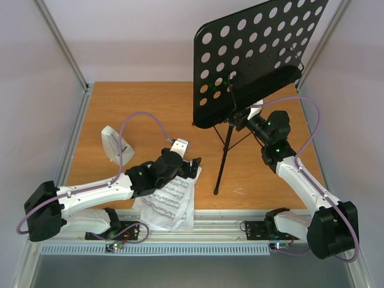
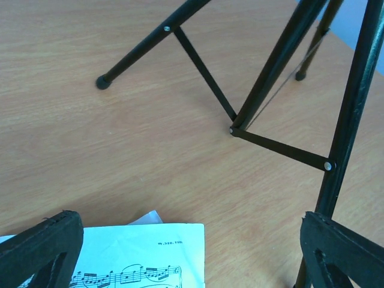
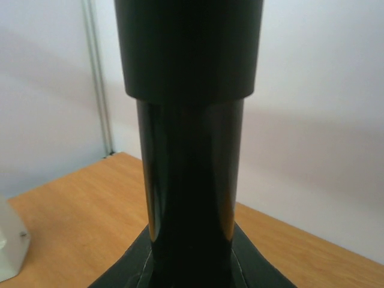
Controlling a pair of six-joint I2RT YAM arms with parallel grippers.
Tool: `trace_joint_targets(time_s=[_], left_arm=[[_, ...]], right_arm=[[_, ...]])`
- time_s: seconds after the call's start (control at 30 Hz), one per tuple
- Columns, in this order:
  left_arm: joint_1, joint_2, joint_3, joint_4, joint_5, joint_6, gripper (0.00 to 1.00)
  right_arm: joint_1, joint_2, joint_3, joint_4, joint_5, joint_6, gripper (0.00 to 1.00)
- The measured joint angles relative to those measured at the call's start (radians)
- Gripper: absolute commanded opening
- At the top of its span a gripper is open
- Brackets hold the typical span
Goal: Pack up the instrument practice props
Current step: Adjust the music stand at the center of the board, then unscrew the knob on the music stand.
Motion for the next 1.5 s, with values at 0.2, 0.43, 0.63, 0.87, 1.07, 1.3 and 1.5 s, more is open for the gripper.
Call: trace_joint_targets(time_s=[0.2,0.43,0.63,0.87,1.07,1.3,1.5], left_arm=[[0.005,-0.008,0.005,-0.011,0.068,0.019,0.99],[0.037,-0.037,0.015,0.035,0.188,0.05,0.99],[0.174,-0.011,0.027,0.169,0.388,0.046,0.99],[0.294,0.158,0.179,0.296,0.658,0.052,0.99],[0.321,0.233,0.233,0.383,0.798,0.121,0.97],[0.336,0.285,0.236,0.461,0.89,0.136,0.86],[0.336,0.327,0.269,0.463,0.924,0.222,0.75]], right_arm=[[0.0,0.002,0.0,0.005,-0.129,0.016,0.05],[0.011,0.007,0.0,0.014,-0.211,0.023,0.05],[0.026,0.008,0.0,0.013,-0.241,0.024,0.1],[0.035,0.01,0.001,0.009,-0.246,0.038,0.5],[0.042,-0.026,-0.008,-0.025,-0.228,0.045,0.73],[0.042,-0.177,-0.084,-0.086,-0.138,0.03,0.83],[0.042,-0.308,-0.117,-0.207,-0.053,0.04,0.84]])
